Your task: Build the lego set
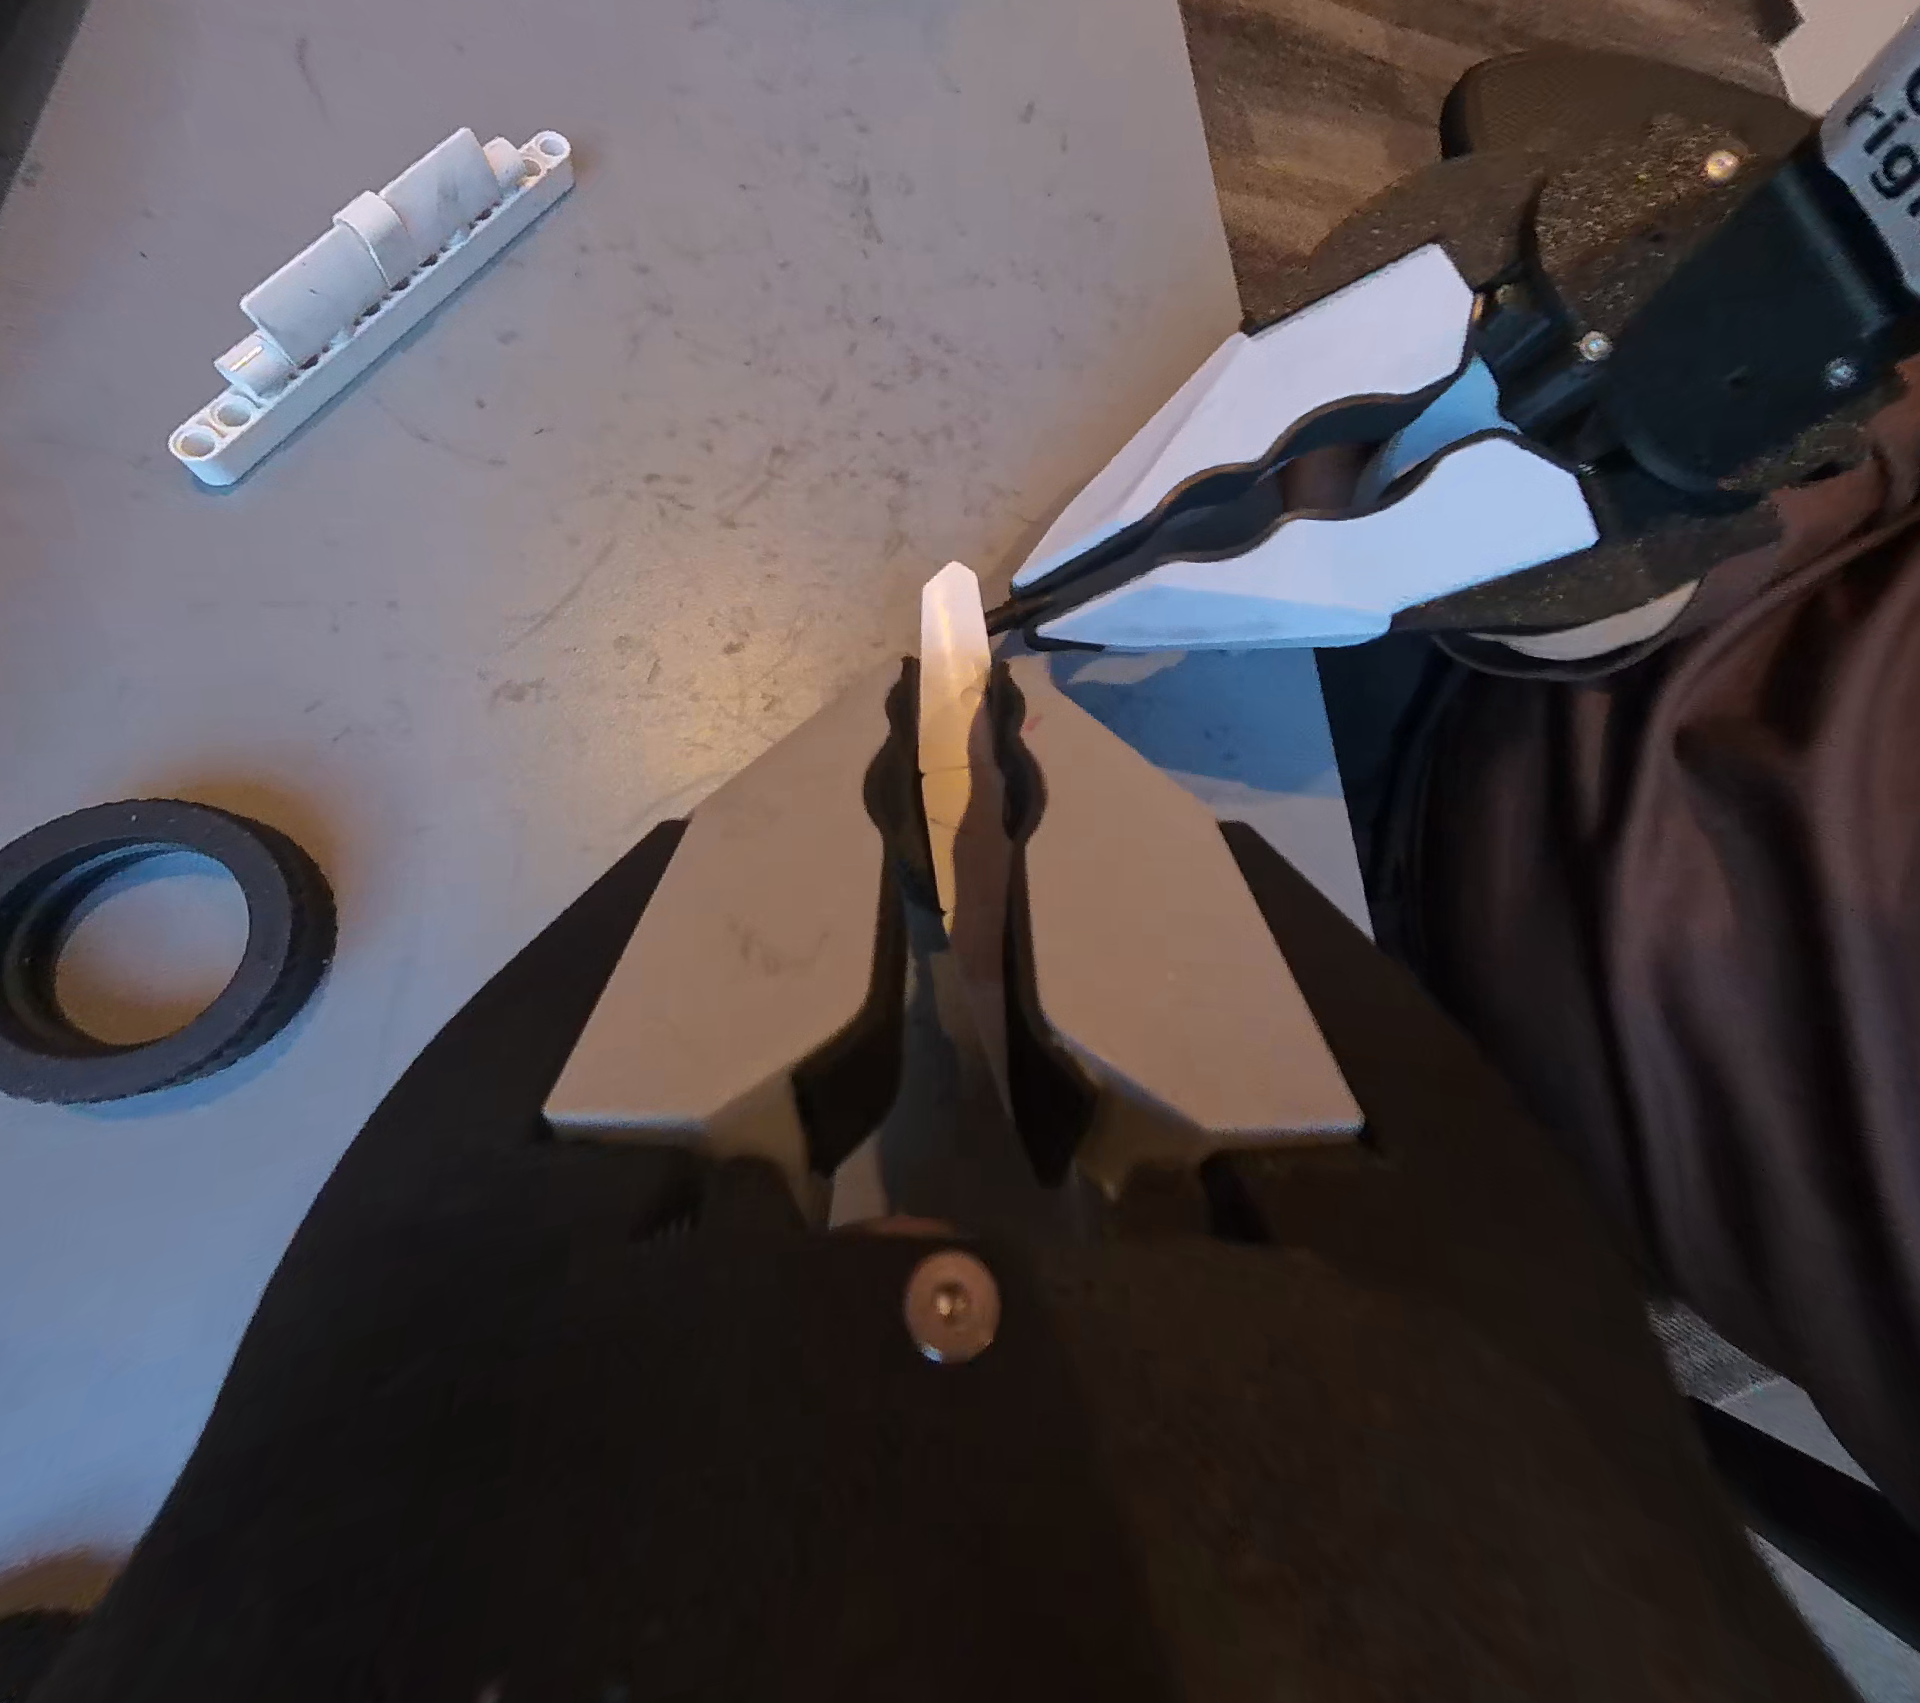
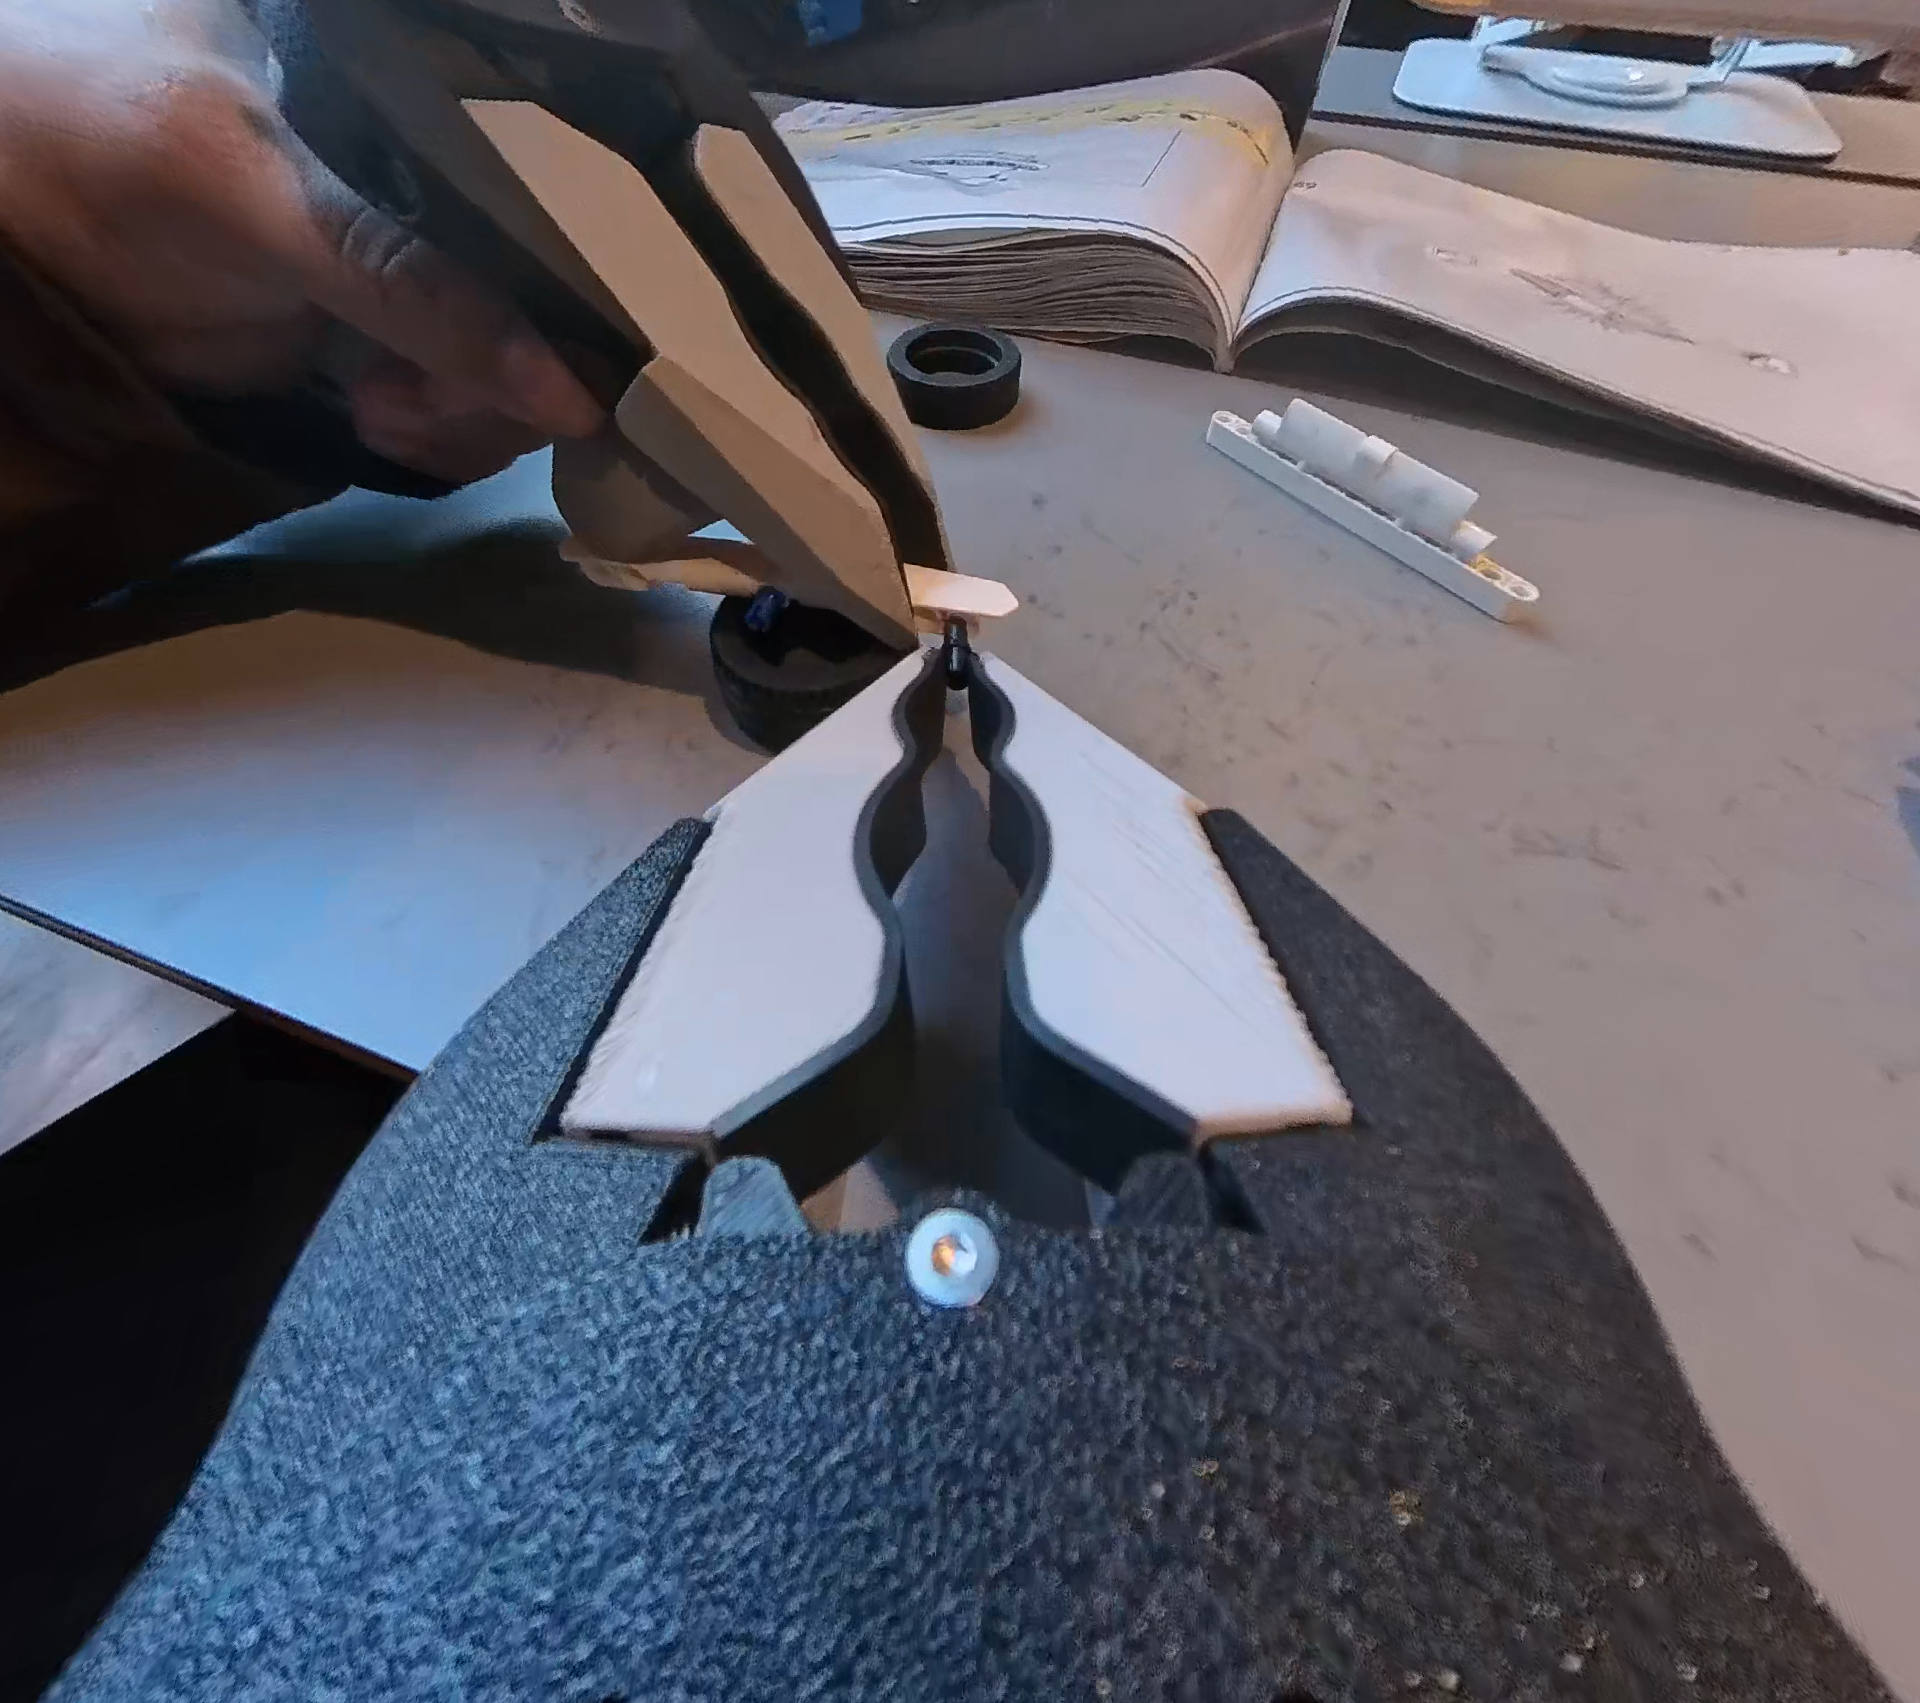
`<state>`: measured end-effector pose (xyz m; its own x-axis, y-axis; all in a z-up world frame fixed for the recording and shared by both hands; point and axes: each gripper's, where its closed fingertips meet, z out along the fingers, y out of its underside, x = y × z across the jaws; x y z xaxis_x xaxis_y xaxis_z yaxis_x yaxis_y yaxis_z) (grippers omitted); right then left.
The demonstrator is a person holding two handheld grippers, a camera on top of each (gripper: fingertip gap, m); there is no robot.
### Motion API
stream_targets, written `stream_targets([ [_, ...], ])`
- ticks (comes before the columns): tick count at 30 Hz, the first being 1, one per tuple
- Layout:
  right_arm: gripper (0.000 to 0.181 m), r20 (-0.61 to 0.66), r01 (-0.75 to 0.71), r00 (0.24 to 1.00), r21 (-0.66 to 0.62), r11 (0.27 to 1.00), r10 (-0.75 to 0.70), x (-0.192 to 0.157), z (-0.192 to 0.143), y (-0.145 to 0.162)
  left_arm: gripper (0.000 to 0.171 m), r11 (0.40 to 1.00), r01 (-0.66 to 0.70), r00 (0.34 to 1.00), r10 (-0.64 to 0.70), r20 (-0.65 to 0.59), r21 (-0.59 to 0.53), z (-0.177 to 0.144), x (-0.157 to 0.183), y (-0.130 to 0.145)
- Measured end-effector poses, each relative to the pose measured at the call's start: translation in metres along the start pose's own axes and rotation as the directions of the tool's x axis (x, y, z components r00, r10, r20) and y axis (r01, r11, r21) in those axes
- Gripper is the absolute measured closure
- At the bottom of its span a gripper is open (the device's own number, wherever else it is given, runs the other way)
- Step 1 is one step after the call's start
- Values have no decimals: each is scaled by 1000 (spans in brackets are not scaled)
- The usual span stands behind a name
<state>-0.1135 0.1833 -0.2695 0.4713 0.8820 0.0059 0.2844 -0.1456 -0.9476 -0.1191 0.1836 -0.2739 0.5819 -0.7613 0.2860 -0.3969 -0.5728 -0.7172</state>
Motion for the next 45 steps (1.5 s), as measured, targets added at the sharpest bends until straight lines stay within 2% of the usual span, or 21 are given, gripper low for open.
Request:
stream_targets([
  [11, 178, 49, -171, 984, -15, 985, 171, 1, 2, -1, 161, 999, -2, 997, -1, 81, 40, -1, -3, -2],
  [21, 178, 69, -265, 962, -4, 964, 264, 2, 5, -4, 161, 998, 14, 993, -22, 119, 67, -2, -5, -3],
  [28, 178, 119, -408, 906, -1, 913, 405, 4, 5, -6, 161, 994, 55, 991, -66, 115, 98, -2, -6, -4],
  [45, 178, 57, -328, 943, 6, 945, 327, 4, 12, -9, 162, 971, 171, 981, -184, 60, 168, -4, -10, -5],
])
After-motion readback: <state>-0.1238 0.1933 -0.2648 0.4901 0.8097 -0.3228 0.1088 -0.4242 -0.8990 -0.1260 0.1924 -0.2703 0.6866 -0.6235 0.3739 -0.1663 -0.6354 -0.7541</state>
